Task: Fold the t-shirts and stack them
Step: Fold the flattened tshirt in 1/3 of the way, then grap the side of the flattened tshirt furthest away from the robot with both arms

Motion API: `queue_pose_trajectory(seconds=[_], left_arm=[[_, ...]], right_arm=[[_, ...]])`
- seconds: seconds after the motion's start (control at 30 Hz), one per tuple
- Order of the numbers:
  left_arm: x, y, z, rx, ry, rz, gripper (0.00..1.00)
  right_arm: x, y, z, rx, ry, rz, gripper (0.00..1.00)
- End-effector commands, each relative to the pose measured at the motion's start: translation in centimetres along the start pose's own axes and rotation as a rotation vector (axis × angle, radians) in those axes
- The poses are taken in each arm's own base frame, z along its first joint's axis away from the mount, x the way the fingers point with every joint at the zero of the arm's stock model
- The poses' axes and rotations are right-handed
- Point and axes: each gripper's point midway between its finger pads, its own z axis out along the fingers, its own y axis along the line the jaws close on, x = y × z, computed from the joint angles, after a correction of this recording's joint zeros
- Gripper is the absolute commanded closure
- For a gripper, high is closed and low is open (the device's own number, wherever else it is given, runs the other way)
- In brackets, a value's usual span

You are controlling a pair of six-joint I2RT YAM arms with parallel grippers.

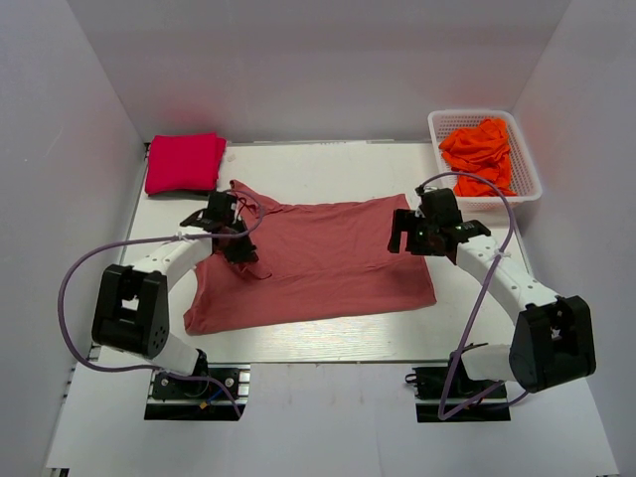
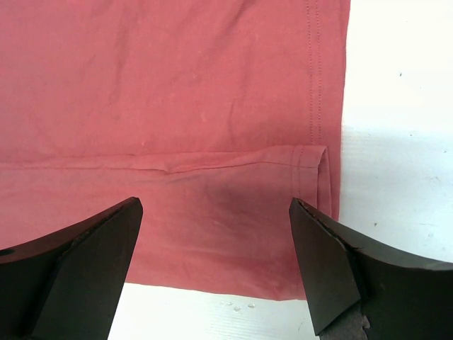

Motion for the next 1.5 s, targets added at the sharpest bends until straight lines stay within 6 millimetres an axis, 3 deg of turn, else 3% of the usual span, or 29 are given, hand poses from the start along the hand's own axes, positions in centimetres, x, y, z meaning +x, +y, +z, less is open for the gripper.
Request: queue_pose_trajectory(seconds=[0.0, 0.03, 0.33, 0.53, 0.7, 0.77, 0.83, 0.87, 0.97, 1.07, 1.13, 1.2, 1.23, 1.3, 1.47], left_arm=[[-2.4, -3.2, 0.0, 0.101, -0.049, 0.073, 1.00], [-2.9, -3.6, 0.1, 0.100, -0.048, 0.073, 1.00], [-2.4, -3.8, 3.1, 0.042, 0.028, 0.156, 1.00], [-3.8, -6.0, 4.0, 0.106, -0.012, 0.220, 1.00], [-4.7, -6.2, 4.7, 0.064, -0.007, 0.262, 1.00], [-5.2, -6.0, 4.2, 0.038, -0.024, 0.261, 0.89], [-6.0, -6.0, 3.5, 0.025, -0.062, 0.263, 0.64], [-7.2, -6.4, 2.4, 0.030, -0.104, 0.247, 0.32], [-9.5, -6.8, 0.7, 0.018, -0.189, 0.225, 0.00], [-12.5, -6.3, -1.2, -0.060, -0.290, 0.206, 0.00], [-14.2, -5.3, -1.3, -0.135, -0.326, 0.126, 0.00], [-15.3, -4.9, -0.8, -0.165, -0.347, 0.099, 0.00], [-17.2, -4.0, -0.4, -0.197, -0.381, 0.073, 0.00], [-18.8, -3.5, 0.1, -0.210, -0.386, 0.052, 0.00], [-24.1, -2.7, 1.6, -0.245, -0.478, 0.036, 0.00]], right_arm=[[-1.2, -1.0, -0.5, 0.030, -0.044, 0.016, 0.10], [-1.4, -0.2, -0.8, 0.010, -0.060, 0.004, 0.10], [-0.7, -0.9, 0.7, 0.050, -0.020, 0.007, 0.10], [0.3, -0.7, 1.5, 0.034, 0.014, 0.021, 0.10], [0.3, -0.9, 1.6, 0.042, 0.018, 0.017, 0.10], [0.0, -0.9, 1.4, 0.044, 0.011, 0.007, 0.10], [-0.4, -0.8, 1.3, 0.041, 0.001, -0.010, 0.10], [-0.5, -0.7, 1.1, 0.038, -0.006, -0.010, 0.10], [-1.8, -0.4, 0.9, 0.028, -0.030, -0.016, 0.10], [-2.8, 0.2, 0.7, 0.016, -0.052, -0.031, 0.10], [-3.9, 0.1, 0.8, 0.030, -0.072, -0.029, 0.10], [-4.2, 0.1, 1.2, 0.037, -0.071, -0.032, 0.10], [-5.3, 0.3, 1.1, 0.038, -0.092, -0.028, 0.10], [-5.8, 0.4, 1.6, 0.041, -0.095, -0.026, 0.10], [-9.5, 1.0, 1.7, 0.045, -0.177, -0.021, 0.10]])
